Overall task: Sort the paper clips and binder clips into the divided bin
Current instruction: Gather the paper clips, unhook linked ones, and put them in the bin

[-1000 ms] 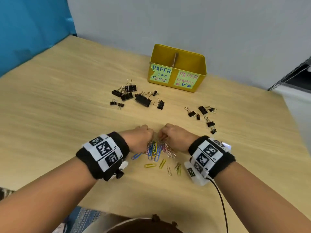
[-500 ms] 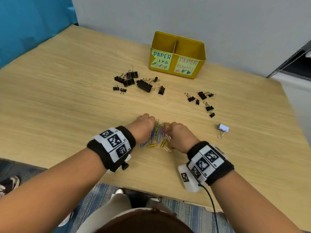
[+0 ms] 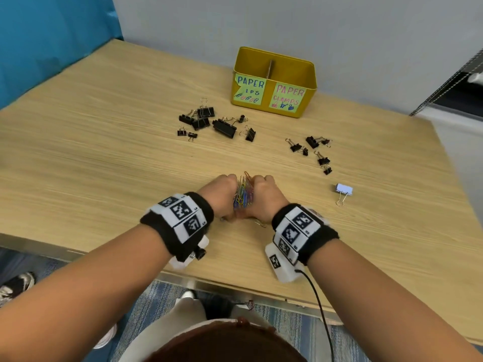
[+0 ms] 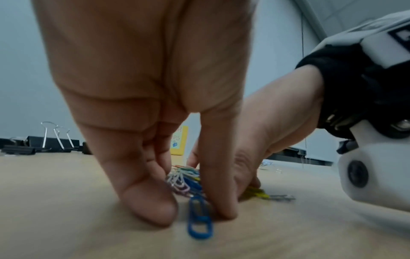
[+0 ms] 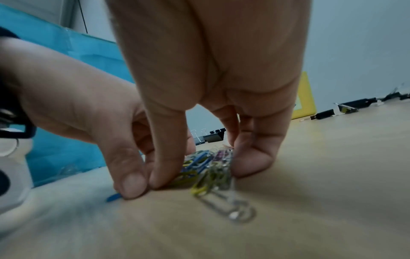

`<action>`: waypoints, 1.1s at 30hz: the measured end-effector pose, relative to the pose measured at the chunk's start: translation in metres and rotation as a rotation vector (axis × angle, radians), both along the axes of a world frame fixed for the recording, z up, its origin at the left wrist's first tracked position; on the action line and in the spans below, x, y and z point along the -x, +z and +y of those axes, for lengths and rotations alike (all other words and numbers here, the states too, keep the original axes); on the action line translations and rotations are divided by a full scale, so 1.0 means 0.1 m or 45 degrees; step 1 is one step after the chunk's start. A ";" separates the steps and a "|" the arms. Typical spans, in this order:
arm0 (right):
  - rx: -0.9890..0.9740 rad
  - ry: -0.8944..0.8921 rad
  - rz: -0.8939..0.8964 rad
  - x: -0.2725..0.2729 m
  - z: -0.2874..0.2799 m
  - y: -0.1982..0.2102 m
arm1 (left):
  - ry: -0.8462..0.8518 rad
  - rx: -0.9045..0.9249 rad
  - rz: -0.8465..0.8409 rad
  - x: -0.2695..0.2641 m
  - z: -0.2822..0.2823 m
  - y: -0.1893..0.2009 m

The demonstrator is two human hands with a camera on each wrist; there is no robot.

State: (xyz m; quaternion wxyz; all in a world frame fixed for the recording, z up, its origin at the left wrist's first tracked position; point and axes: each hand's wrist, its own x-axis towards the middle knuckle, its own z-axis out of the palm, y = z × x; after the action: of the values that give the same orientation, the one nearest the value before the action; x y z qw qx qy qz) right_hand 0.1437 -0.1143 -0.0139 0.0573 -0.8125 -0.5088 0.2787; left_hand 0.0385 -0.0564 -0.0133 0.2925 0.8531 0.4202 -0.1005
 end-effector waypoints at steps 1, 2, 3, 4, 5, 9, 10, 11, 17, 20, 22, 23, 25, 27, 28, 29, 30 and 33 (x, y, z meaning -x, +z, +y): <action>-0.015 0.013 -0.016 -0.02 0.04 -0.01 | 0.016 0.005 -0.009 -0.02 0.04 0.01; -0.028 0.040 -0.036 -0.05 0.08 -0.02 | 0.035 0.010 -0.018 -0.03 0.09 0.02; -0.047 0.068 -0.043 -0.08 0.11 -0.02 | 0.059 0.026 -0.033 -0.04 0.12 0.03; -0.067 0.090 -0.038 -0.11 0.13 -0.03 | 0.088 0.059 -0.052 -0.05 0.15 0.04; -0.092 0.111 -0.033 -0.14 0.14 -0.04 | 0.107 0.092 -0.073 -0.05 0.17 0.04; -0.181 0.188 -0.070 -0.20 0.14 -0.07 | 0.092 0.141 -0.123 -0.05 0.20 0.01; -0.189 0.205 -0.083 -0.21 0.14 -0.08 | 0.102 0.134 -0.142 -0.05 0.20 0.00; -0.193 0.221 -0.093 -0.22 0.15 -0.08 | 0.113 0.118 -0.161 -0.05 0.21 0.00; -0.191 0.282 -0.052 -0.32 0.23 -0.08 | 0.102 -0.018 -0.228 -0.08 0.30 -0.06; -0.140 0.160 0.190 -0.39 0.27 -0.09 | 0.115 0.035 -0.287 -0.11 0.40 -0.07; -0.082 0.053 0.367 -0.44 0.32 -0.10 | 0.149 0.146 -0.324 -0.12 0.46 -0.09; -0.063 0.015 0.427 -0.47 0.35 -0.11 | 0.178 0.235 -0.355 -0.12 0.49 -0.10; -0.055 -0.040 0.529 -0.53 0.41 -0.11 | 0.243 0.374 -0.414 -0.13 0.59 -0.10; -0.072 -0.074 0.607 -0.59 0.48 -0.09 | 0.285 0.446 -0.471 -0.15 0.69 -0.08; -0.086 -0.079 0.629 -0.62 0.52 -0.06 | 0.291 0.454 -0.494 -0.16 0.74 -0.04; -0.102 -0.077 0.634 -0.66 0.58 -0.01 | 0.289 0.449 -0.521 -0.18 0.81 0.00; -0.126 -0.066 0.625 -0.70 0.64 0.05 | 0.280 0.434 -0.544 -0.20 0.87 0.06; -0.232 -0.035 0.596 -0.83 0.90 0.33 | 0.300 0.408 -0.663 -0.32 1.14 0.29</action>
State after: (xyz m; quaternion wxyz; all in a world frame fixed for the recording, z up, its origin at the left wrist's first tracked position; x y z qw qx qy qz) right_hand 0.2269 -0.0244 0.0188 0.2504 -0.7240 -0.4937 0.4116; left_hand 0.0706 0.0573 0.0158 0.5303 0.7387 0.4060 0.0906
